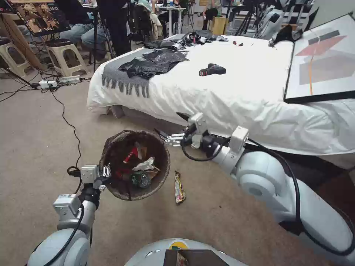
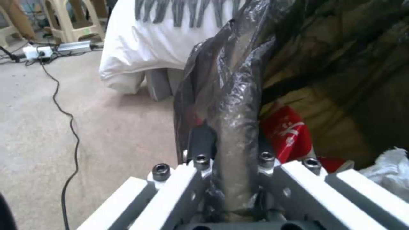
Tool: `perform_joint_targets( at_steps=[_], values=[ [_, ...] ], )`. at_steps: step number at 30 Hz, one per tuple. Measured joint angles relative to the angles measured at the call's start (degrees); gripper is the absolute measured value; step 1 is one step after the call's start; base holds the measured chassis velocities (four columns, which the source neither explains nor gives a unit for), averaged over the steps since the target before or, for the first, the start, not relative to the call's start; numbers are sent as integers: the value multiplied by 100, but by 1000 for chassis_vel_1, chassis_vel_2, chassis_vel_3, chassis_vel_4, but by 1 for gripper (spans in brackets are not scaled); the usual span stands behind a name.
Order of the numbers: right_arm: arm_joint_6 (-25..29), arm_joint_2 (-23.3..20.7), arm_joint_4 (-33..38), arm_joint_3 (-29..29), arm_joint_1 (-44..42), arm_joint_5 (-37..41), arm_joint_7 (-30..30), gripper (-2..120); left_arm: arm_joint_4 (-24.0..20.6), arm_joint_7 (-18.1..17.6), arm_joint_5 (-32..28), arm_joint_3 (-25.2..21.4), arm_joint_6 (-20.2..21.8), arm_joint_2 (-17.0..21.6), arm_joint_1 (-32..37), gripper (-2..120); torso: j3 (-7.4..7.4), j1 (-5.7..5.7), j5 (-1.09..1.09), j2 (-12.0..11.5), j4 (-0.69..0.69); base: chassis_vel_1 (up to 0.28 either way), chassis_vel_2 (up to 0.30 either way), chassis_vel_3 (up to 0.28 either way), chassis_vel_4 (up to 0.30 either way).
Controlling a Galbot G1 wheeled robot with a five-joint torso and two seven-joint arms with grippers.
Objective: Pick up the trash bin, then pick up the garbage from the floor and place it into the trash bin.
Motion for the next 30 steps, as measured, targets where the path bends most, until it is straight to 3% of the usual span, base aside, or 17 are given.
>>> perform_joint_targets(
  at_steps=[3, 4, 9, 12, 21, 30],
  values=[
    [173, -15, -91, 219, -402, -307, 34, 100, 0, 12, 21, -5, -2, 5, -3, 3, 0, 0, -1, 0, 2, 0, 0, 0, 0],
    [345, 18, -215, 553, -880, -648, 23, 100, 0, 24, 45, 5, -4, 12, -1, 3, 0, 0, 0, 0, 2, 0, 0, 0, 0],
    [486, 98, -364, 924, -1402, -904, -95, 100, 0, 37, 47, 6, -4, 19, 0, 3, 0, 0, 0, 0, 0, 0, 0, 0, 0],
    [637, 329, -719, 1372, -2223, -1192, -237, 100, 0, 43, 45, -13, -4, 25, 9, 3, 0, 0, -1, 0, 0, 0, 0, 0, 0],
    [630, 554, -1262, 1108, -2370, -1227, -216, 100, 0, 56, 23, -75, -5, 9, 47, 3, 0, 0, -3, 0, 1, 0, 0, 0, 0],
    [836, 723, -2496, 645, -1949, -1378, -680, 100, 0, 60, -24, -129, -8, 8, 70, 3, 0, 0, -2, 0, 1, 0, 0, 0, 0]
  ],
)
